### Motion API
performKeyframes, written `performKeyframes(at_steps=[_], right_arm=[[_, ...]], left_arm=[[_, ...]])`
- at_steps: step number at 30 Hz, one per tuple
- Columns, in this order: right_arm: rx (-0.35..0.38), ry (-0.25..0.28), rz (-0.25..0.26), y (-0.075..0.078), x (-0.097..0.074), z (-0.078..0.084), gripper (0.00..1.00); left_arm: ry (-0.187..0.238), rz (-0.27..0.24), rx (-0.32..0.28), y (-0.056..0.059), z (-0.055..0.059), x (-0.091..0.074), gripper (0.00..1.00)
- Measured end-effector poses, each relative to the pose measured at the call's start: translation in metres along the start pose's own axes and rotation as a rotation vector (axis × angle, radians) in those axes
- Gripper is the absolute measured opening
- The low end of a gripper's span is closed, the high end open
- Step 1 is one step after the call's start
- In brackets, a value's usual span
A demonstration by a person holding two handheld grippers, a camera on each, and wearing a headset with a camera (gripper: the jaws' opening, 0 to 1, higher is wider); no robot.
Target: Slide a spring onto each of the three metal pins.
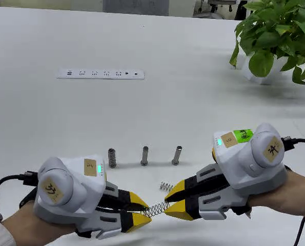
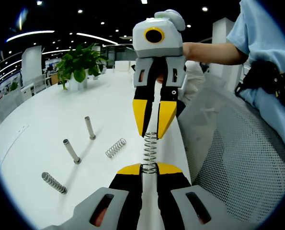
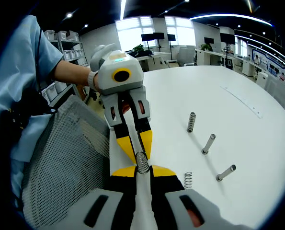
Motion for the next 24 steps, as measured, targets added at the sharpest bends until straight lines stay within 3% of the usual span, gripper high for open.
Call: performKeyframes(at_steps=[12,24], right_arm=[[-0.091,-0.033,0.009,-0.007,0.000,-0.021,0.12],[-0.135,-0.066,0.018,-0.006,0.001,-0.021,0.12]], left_arm=[[0.002,0.003,-0.016,0.004,-0.005,0.005,0.09],[0.002,-0.003,-0.015,0.005,-0.006,0.007,0.09]])
Point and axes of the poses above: the centre of the closed fingertips' face, and the gripper's own axes: x roughly forward along the fingers, y roughly to its right, z roughly out of its underside, the point moved 5 cm from there along -x, roughly backward along the fingers, and after that the axes turned 5 degrees about -z, right-handed, at the moved point
